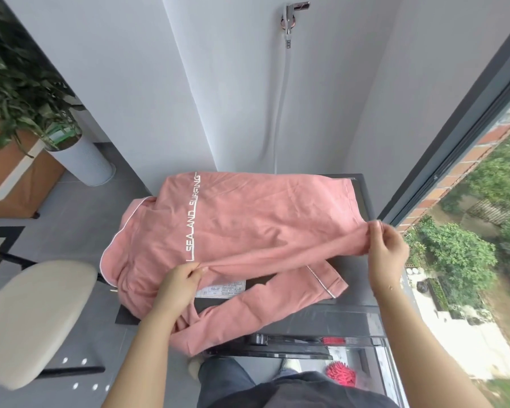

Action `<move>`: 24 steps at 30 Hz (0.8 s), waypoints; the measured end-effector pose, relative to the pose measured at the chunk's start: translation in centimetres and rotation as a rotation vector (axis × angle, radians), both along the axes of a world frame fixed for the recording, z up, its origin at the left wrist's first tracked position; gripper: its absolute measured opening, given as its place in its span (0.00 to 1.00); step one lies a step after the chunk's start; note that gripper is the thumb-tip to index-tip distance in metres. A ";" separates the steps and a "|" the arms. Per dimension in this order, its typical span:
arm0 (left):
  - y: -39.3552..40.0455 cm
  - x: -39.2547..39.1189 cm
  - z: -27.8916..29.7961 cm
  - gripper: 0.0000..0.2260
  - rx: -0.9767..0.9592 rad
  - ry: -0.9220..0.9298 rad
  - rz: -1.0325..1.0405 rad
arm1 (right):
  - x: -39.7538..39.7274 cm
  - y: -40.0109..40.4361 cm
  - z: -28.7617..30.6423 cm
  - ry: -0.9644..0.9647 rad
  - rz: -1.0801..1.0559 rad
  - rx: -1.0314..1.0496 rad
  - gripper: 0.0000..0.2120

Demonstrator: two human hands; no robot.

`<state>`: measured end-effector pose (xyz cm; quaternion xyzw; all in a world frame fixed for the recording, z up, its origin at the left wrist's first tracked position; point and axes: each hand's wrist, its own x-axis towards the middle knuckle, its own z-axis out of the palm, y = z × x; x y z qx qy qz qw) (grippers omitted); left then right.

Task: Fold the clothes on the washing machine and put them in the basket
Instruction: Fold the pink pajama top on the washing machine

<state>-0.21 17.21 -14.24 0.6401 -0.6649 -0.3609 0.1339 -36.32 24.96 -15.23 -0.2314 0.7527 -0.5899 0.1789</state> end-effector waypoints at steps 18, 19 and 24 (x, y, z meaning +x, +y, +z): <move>0.1 -0.7 -3.9 0.11 -0.261 -0.219 0.101 | 0.9 -6.6 -1.5 -0.134 0.302 0.329 0.06; 0.0 -0.6 -4.1 0.11 -0.252 -0.202 0.105 | 1.1 -6.9 -1.2 -0.100 0.304 0.340 0.08; -0.4 -0.2 -3.3 0.20 -0.160 -0.062 0.068 | 1.7 -7.0 0.1 0.031 0.289 0.291 0.22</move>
